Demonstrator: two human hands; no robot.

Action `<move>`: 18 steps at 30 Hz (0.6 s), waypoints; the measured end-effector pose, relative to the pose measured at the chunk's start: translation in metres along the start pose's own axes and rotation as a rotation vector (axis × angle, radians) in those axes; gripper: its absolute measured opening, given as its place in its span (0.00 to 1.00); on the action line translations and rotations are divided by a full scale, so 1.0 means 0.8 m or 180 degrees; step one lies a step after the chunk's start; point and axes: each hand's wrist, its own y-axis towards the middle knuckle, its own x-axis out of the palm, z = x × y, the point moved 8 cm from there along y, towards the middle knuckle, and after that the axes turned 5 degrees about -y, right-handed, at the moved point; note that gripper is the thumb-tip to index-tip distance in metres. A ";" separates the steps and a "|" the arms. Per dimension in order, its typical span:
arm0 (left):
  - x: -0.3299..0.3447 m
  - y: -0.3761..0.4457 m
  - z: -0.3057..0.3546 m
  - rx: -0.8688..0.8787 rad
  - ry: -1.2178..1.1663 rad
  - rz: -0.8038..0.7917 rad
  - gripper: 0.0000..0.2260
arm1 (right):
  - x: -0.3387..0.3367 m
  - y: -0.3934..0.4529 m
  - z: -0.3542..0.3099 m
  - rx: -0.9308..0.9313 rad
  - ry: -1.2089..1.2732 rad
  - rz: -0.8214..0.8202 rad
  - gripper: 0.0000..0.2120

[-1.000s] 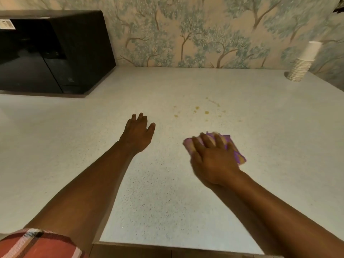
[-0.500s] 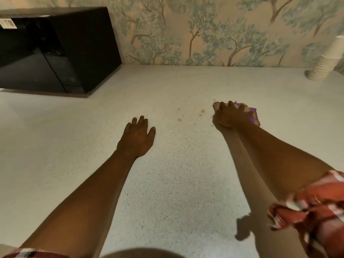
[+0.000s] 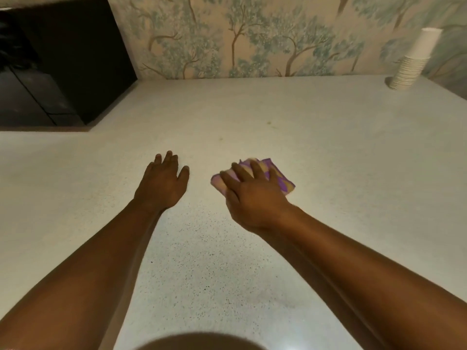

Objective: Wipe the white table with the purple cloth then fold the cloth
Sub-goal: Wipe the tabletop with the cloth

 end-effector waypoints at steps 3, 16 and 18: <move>0.000 0.000 -0.001 0.0011 0.0006 0.0036 0.28 | -0.007 -0.035 0.039 0.0161 -0.0047 -0.0047 0.25; 0.004 0.000 -0.008 -0.0069 -0.0047 0.0011 0.29 | -0.033 0.083 0.215 0.1056 -0.0056 -0.0192 0.24; 0.004 -0.001 -0.008 -0.0087 -0.0068 0.0004 0.29 | -0.032 0.115 0.228 0.1024 -0.0077 -0.0222 0.23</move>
